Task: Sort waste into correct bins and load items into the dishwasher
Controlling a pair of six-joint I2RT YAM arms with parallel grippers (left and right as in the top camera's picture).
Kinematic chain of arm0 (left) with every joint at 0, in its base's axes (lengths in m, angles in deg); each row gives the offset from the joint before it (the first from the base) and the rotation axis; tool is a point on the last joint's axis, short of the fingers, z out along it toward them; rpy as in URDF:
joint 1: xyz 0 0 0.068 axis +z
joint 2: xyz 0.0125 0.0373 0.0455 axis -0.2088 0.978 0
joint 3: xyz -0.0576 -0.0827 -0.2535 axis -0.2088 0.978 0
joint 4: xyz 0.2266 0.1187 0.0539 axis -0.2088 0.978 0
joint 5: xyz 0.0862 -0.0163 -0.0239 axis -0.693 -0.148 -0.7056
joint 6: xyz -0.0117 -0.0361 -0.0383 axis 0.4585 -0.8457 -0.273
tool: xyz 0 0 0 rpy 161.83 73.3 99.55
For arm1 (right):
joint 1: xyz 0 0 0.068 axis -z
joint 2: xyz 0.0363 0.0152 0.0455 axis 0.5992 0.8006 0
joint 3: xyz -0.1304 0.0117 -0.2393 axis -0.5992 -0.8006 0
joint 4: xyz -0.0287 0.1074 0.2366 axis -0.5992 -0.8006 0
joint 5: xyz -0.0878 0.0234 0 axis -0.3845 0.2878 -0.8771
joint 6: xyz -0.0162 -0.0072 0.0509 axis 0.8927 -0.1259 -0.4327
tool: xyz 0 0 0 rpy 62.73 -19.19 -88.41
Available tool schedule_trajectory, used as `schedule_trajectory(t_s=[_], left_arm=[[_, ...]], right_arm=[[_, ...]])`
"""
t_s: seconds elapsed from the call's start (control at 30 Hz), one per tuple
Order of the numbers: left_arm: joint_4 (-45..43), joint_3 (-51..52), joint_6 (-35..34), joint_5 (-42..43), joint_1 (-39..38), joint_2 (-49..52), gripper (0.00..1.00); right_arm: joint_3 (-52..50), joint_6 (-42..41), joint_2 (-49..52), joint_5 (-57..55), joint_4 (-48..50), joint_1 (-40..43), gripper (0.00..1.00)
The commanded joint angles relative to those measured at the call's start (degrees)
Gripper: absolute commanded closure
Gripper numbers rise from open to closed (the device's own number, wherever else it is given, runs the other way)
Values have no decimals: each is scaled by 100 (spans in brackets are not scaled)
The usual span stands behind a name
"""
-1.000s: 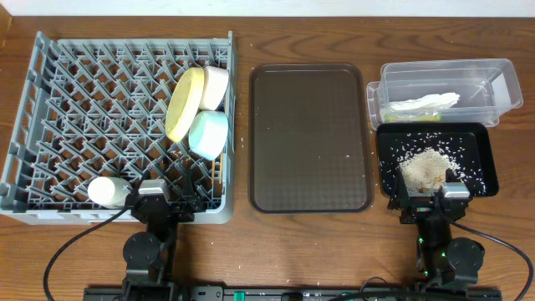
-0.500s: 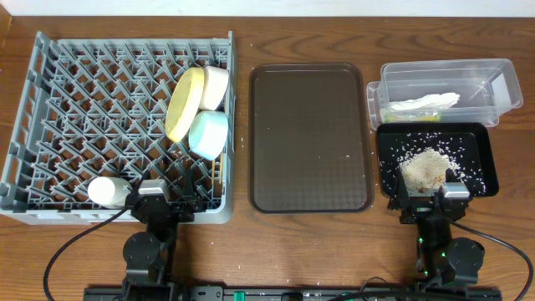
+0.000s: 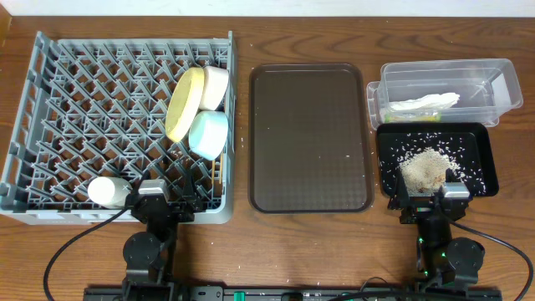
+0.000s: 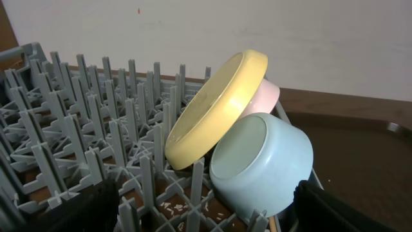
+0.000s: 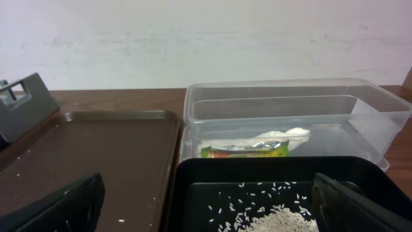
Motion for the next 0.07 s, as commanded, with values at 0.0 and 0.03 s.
schedule_trajectory(t_s=[0.0,0.03], left_arm=[[243,98,74,-52,31,0,12],[243,98,74,-55,31,0,12]], right_arm=[[-13,-15,-35,-35,-13,-55,1],[-13,-15,-35,-37,-11,-55,1]])
